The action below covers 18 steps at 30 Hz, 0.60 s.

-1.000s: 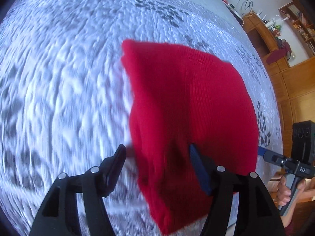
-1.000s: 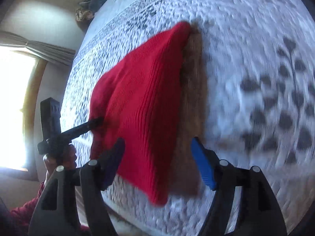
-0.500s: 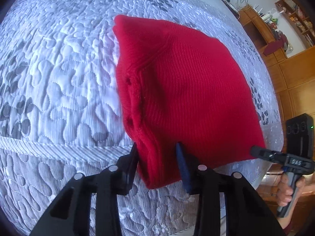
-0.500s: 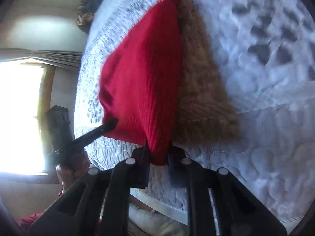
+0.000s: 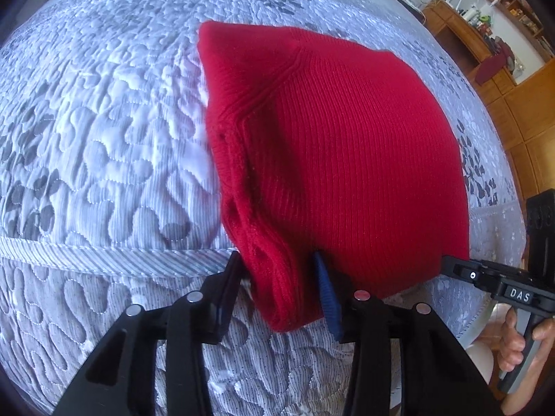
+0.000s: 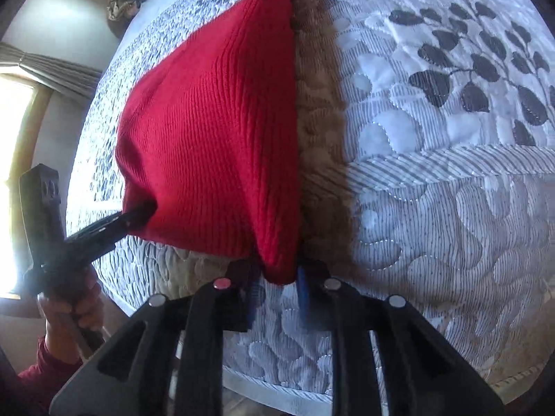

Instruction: Fold small clothes

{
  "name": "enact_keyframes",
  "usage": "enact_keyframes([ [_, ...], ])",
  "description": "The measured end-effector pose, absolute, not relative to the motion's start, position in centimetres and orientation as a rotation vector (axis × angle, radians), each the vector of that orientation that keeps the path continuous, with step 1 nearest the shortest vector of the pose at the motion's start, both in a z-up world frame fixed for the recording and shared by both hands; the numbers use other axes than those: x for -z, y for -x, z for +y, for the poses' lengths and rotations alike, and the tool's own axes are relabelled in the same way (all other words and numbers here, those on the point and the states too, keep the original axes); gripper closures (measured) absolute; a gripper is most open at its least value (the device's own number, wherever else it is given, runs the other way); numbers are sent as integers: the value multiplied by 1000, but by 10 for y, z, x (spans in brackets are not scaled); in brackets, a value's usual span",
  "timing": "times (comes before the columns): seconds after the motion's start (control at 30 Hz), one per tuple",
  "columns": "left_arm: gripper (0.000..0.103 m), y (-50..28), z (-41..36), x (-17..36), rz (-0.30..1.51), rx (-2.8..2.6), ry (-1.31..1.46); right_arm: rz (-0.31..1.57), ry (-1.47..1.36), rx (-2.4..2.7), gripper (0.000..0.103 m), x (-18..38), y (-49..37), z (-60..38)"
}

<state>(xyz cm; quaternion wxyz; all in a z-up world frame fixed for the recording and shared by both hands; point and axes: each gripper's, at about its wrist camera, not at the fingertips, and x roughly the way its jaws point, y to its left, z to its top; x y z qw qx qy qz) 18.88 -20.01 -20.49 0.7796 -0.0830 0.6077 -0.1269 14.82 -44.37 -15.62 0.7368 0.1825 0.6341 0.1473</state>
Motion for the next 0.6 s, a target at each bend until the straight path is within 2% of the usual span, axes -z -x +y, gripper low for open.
enact_keyframes([
  [0.07,48,-185,-197,202,1302,242,202,1375,-361,-309,71,148,-143,-446],
  [0.13,33,-179,-194,198,1284,201,199,1367,-319,-283,60,148,-141,-441],
  [0.17,32,-175,-194,196,1274,184,186,1362,-299,-271,56,148,-140,-441],
  [0.33,28,-159,-194,190,1254,148,171,1344,-251,-231,51,138,-126,-445],
  [0.47,28,-149,-189,186,1258,130,188,1331,-222,-201,41,131,-116,-446],
  [0.6,28,-134,-187,182,1258,114,159,1327,-206,-192,40,127,-103,-446],
])
